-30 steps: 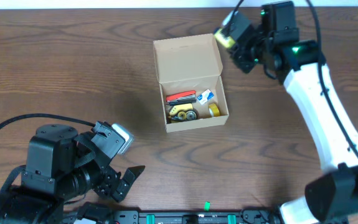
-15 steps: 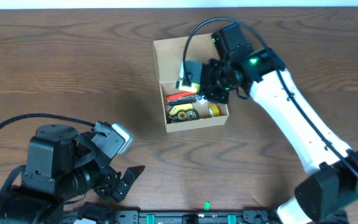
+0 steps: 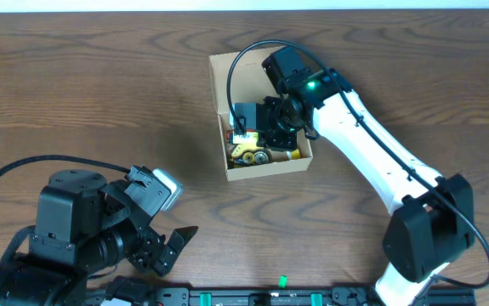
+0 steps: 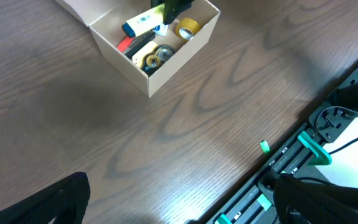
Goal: Pack container
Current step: 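Lift the highlighter and carry it into the box, then lower the yellow highlighter into the box beside the stapler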
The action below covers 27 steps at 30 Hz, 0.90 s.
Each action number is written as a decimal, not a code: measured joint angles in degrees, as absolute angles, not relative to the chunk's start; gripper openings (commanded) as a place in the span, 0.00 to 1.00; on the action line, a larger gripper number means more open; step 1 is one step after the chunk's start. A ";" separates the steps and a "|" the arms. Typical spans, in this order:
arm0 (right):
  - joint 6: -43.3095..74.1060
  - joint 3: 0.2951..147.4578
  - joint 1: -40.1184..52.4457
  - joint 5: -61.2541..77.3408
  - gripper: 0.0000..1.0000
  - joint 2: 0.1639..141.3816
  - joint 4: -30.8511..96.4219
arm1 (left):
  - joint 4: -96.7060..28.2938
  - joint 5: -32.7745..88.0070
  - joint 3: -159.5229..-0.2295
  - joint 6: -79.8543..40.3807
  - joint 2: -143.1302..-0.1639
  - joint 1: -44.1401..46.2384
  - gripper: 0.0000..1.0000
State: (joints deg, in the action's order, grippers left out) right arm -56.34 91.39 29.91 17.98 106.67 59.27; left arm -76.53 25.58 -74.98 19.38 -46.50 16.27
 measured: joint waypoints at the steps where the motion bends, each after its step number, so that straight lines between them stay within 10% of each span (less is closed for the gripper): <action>1: -56.38 91.39 29.91 17.89 0.01 106.67 58.92 | -76.53 25.58 -74.98 19.38 -46.50 16.27 0.95; 27: -62.61 88.33 29.91 11.90 0.01 106.67 58.24 | -76.53 25.58 -74.98 19.38 -46.50 16.27 0.95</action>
